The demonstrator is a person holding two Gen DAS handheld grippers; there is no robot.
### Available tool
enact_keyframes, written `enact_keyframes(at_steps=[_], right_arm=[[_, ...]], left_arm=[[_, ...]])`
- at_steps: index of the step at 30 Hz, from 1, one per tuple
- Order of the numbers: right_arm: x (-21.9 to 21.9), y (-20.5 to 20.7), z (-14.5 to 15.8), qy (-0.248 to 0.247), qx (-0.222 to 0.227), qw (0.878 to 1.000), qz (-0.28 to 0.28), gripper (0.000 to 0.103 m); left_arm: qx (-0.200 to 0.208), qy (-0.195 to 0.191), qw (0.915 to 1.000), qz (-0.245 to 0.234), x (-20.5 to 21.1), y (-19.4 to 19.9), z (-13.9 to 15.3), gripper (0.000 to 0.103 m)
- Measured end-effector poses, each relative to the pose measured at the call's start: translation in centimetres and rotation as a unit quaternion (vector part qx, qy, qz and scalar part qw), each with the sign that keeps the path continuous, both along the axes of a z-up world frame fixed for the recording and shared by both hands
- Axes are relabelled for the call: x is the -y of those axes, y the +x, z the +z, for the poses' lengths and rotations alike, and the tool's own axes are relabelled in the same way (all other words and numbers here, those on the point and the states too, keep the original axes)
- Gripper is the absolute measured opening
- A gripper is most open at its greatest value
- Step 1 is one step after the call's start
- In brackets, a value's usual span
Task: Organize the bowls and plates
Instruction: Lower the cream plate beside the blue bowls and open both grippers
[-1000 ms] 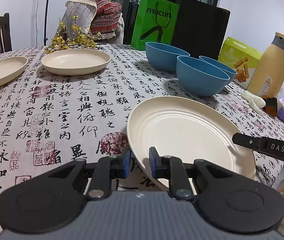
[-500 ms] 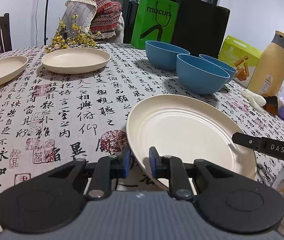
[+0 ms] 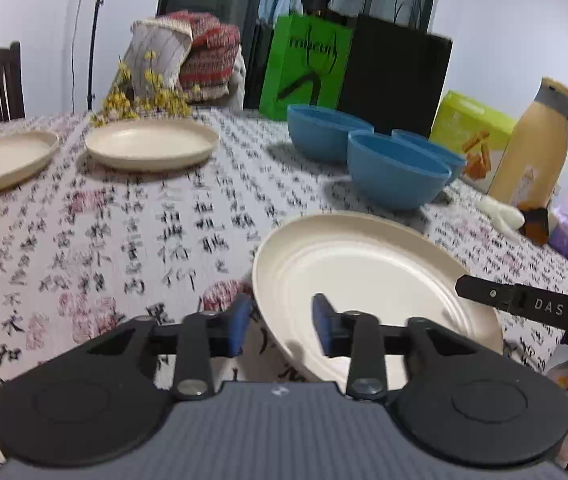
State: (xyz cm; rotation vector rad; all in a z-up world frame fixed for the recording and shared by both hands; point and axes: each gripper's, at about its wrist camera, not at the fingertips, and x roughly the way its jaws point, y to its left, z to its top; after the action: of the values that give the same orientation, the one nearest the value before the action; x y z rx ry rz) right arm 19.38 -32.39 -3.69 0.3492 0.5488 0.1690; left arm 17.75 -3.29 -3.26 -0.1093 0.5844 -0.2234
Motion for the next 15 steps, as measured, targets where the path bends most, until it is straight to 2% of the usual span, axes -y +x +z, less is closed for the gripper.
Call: enact_keyframes(at_steps=[1, 2, 3, 6, 7, 8, 9, 10, 14, 15], right_arm=[[0.0, -0.1, 0.1, -0.002, 0.006, 1.000, 0.001, 0.035], [-0.1, -0.2, 0.3, -0.007, 0.011, 1.000, 0.000, 0.049], [-0.1, -0.3, 0.3, -0.012, 0.016, 1.000, 0.001, 0.063], [-0.2, -0.6, 0.6, -0.025, 0.031, 0.999, 0.007, 0.072], [-0.2, -0.6, 0.7, -0.026, 0.035, 0.999, 0.007, 0.074], [-0.1, -0.6, 0.7, -0.027, 0.039, 0.999, 0.006, 0.082], [-0.1, -0.6, 0.8, -0.031, 0.044, 0.999, 0.004, 0.089], [-0.3, -0.6, 1.0, -0.040, 0.049, 0.998, 0.002, 0.091], [-1.0, -0.5, 1.5, -0.082, 0.069, 0.994, -0.005, 0.103], [-1.0, -0.5, 1.7, -0.088, 0.077, 0.993, -0.006, 0.103]], left_arm=[[0.009, 0.001, 1.0000, 0.003, -0.1, -0.2, 0.2, 0.050], [0.020, 0.001, 0.9998, 0.008, -0.3, -0.4, 0.4, 0.058], [0.026, 0.002, 0.9996, 0.012, -0.4, -0.6, 0.6, 0.061], [0.052, -0.004, 0.9986, 0.014, -1.3, -1.3, 1.2, 0.068], [0.059, -0.002, 0.9981, 0.018, -1.5, -1.5, 1.3, 0.079], [0.069, -0.001, 0.9973, 0.025, -1.8, -1.8, 1.4, 0.091], [0.079, -0.002, 0.9963, 0.034, -2.1, -2.0, 1.5, 0.097], [0.088, -0.003, 0.9952, 0.044, -2.5, -2.3, 1.7, 0.103], [0.113, -0.014, 0.9911, 0.069, -4.1, -2.6, 2.3, 0.103], [0.116, -0.011, 0.9903, 0.076, -4.5, -2.5, 2.4, 0.103]])
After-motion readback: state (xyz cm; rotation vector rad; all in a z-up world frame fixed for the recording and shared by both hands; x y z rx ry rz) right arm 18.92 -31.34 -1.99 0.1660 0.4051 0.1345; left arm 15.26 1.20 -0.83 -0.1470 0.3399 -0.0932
